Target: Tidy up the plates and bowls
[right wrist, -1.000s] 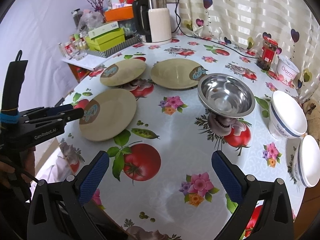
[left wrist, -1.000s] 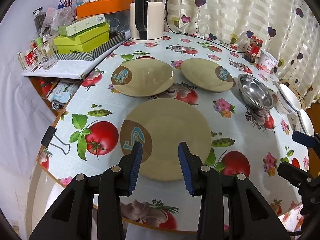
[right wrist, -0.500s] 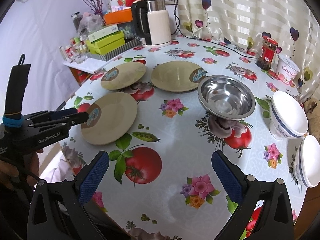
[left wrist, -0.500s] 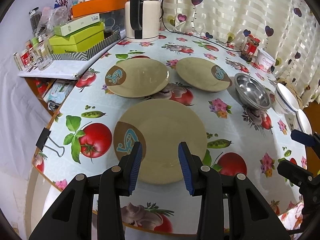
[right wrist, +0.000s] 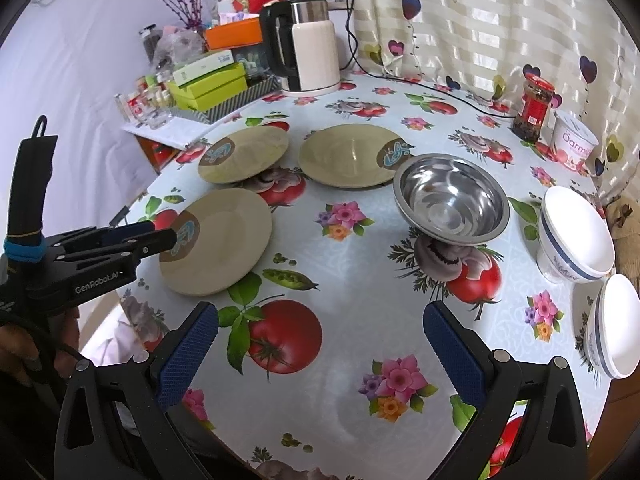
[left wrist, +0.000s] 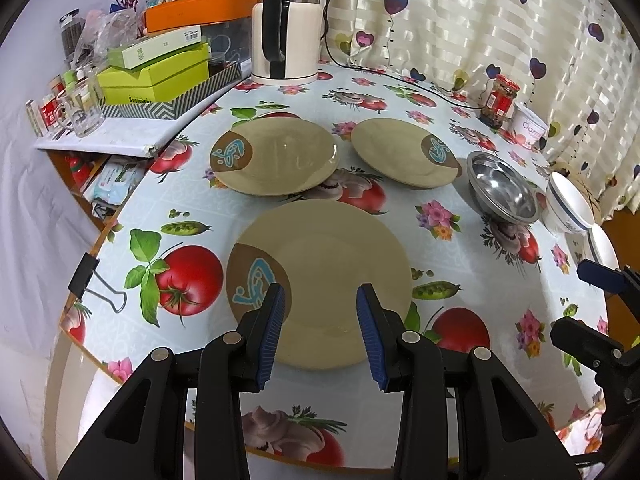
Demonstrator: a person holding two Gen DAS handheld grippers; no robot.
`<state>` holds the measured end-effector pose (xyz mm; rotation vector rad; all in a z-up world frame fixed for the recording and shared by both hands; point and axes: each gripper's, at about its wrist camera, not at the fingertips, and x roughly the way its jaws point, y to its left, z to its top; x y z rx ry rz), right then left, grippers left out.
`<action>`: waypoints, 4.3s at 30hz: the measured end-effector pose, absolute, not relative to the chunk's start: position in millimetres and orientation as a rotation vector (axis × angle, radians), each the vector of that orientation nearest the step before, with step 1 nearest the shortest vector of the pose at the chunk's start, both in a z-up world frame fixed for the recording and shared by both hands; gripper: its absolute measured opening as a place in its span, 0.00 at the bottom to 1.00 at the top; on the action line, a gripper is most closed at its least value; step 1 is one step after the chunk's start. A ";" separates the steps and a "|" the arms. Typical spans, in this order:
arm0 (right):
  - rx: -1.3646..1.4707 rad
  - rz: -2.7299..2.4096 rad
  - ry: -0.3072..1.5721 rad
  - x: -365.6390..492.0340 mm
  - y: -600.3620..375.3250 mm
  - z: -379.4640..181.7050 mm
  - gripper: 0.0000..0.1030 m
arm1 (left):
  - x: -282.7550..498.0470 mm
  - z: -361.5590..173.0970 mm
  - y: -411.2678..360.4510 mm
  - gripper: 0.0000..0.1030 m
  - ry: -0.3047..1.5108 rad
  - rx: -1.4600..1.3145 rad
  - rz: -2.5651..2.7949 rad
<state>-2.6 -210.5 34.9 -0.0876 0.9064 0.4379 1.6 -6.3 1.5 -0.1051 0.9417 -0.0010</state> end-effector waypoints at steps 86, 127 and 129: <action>-0.102 0.524 0.996 53.6 -176.1 18.3 0.77 | 39.9 -17.7 17.0 0.38 0.978 -0.166 0.031; -0.114 0.641 1.039 179.3 -80.1 8.0 0.45 | 108.9 -39.2 112.2 0.38 0.959 -0.408 0.099; -0.114 0.643 1.045 186.7 -76.4 5.3 0.42 | 113.6 -40.2 116.0 0.38 0.954 -0.417 0.102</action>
